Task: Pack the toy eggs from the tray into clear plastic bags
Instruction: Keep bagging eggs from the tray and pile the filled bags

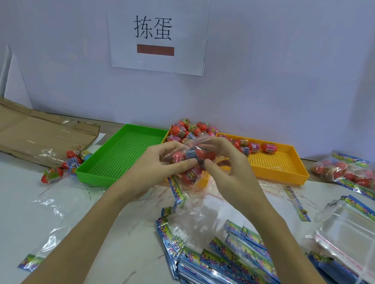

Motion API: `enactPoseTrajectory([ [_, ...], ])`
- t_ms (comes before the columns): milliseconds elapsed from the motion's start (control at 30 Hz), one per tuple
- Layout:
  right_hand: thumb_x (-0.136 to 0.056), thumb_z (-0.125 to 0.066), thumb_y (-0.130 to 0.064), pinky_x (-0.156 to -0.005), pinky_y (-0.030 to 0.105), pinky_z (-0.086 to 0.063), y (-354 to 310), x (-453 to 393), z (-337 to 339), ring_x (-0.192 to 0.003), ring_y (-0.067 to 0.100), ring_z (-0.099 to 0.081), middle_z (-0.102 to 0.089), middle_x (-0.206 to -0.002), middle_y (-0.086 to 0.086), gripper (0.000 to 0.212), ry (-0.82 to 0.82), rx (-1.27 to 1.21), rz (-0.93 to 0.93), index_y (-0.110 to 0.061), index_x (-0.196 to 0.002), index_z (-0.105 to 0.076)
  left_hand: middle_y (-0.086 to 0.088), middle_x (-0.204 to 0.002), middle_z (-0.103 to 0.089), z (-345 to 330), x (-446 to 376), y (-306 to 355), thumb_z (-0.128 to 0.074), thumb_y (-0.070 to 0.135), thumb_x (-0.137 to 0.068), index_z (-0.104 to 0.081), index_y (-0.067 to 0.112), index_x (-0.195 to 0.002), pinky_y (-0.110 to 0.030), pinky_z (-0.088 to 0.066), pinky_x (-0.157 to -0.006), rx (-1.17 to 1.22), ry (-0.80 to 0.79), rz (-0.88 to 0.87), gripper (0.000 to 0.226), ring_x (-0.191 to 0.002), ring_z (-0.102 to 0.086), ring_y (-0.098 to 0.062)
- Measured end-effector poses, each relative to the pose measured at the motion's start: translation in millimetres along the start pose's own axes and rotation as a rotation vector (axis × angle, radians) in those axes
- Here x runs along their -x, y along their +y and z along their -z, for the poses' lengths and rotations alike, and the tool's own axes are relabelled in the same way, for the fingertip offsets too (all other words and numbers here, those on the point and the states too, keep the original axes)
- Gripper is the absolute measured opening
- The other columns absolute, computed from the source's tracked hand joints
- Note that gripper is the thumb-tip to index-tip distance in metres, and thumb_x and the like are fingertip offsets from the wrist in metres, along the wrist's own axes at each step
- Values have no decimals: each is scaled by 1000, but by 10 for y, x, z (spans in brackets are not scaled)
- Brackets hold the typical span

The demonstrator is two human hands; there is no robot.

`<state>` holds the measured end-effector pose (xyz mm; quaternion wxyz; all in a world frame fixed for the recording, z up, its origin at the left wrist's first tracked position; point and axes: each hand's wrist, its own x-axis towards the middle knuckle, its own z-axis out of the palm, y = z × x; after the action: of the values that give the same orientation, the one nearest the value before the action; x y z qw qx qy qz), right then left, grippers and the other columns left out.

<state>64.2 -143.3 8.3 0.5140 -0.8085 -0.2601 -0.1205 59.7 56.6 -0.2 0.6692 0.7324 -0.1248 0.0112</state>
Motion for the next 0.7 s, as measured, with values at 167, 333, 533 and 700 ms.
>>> enactPoseTrajectory([
  [167,-98,-66,-9,-91,17,-54,55,-25,95,-110,-1,-61,-63,-125,-14,34,-39,129,-2,-24,-129,-65,-5,-96,-78,-39,-4,5,-80,12,-91,-71,12,-105,-19,-56,-62,-13,17,-2,16,-80,-75,-15],
  [333,-95,-74,-18,-93,27,-58,110,-47,120,-114,8,-63,-67,-122,-4,32,-13,186,-47,-16,-126,-71,-4,-102,-80,-54,-10,18,-83,13,-88,-73,14,-108,-23,-59,-64,23,43,7,23,-85,-77,-18],
  [533,-90,-80,-17,-89,26,-61,123,-44,162,-103,1,-70,-75,-108,-14,22,90,-102,-162,-25,-111,-76,-15,-106,-80,-75,-25,36,-80,9,-83,-56,5,-118,-33,-64,-70,225,19,95,43,-85,-79,-23],
  [700,-91,-79,-17,-92,25,-60,158,-48,134,-105,1,-71,-73,-111,-18,24,100,-129,-186,-23,-113,-72,-11,-96,-79,-68,-23,1,-75,8,-91,-57,10,-113,-25,-60,-65,189,-32,26,28,-76,-77,-21],
])
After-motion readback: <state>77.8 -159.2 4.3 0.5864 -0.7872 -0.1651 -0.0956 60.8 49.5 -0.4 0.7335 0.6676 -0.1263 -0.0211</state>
